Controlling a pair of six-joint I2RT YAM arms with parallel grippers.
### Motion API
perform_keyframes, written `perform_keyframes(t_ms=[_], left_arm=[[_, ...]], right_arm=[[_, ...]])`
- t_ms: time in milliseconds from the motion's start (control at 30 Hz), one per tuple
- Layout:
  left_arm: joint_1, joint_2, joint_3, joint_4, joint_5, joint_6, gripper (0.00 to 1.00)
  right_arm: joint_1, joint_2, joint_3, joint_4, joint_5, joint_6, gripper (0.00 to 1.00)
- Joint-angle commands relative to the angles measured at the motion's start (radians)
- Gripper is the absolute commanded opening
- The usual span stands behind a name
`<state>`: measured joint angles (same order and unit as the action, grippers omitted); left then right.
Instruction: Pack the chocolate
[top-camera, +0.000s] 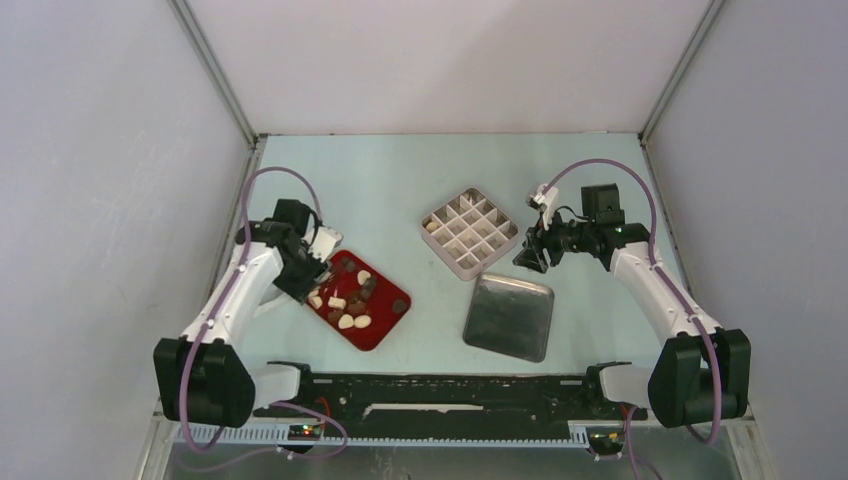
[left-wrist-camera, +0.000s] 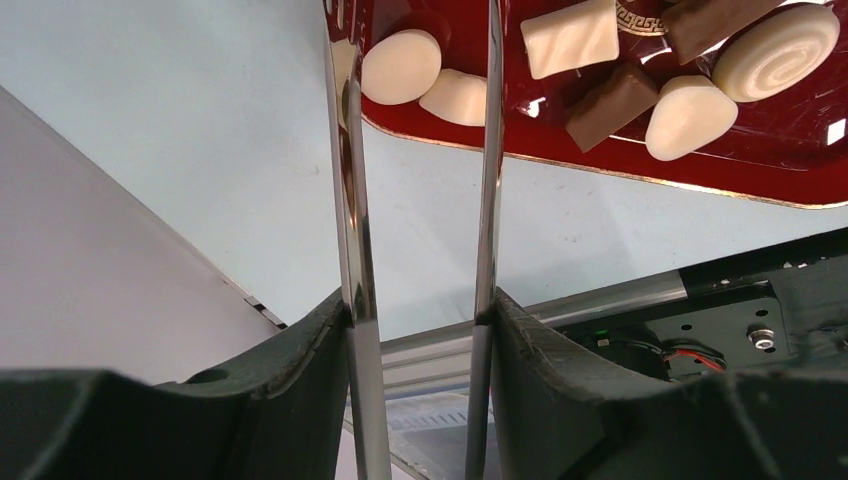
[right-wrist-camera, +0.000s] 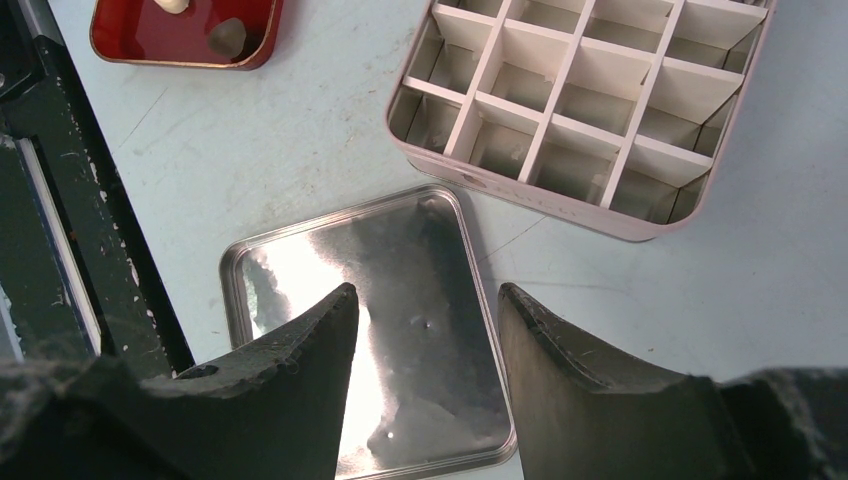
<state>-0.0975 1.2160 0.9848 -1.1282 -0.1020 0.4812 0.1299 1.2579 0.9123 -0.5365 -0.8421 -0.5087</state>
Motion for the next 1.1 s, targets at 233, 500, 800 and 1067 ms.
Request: perform_keyframes(t_ms=[233, 500, 800, 1067], left_arm=[[0.017, 0.027, 0.003, 0.005, 0.049, 0.036, 0.33], [-0.001, -0.003, 0.167, -0.077, 0.197, 0.075, 0.28], [-0.225, 0.096, 0.292, 0.131, 0.226, 0.016, 0.26], [-0.329, 0.335, 0.479, 0.324, 0.233, -0.099, 0.25]], right_arm=[[0.006, 0.008, -0.001, 0.021, -0.011, -0.017, 0.57], [0.006, 0.012, -0.001, 0.023, 0.009, -0.021, 0.57], [0.004, 0.015, -0.001, 0.03, 0.029, -0.025, 0.56], [0.002, 0.008, -0.001, 0.021, 0.055, -0.044, 0.56]])
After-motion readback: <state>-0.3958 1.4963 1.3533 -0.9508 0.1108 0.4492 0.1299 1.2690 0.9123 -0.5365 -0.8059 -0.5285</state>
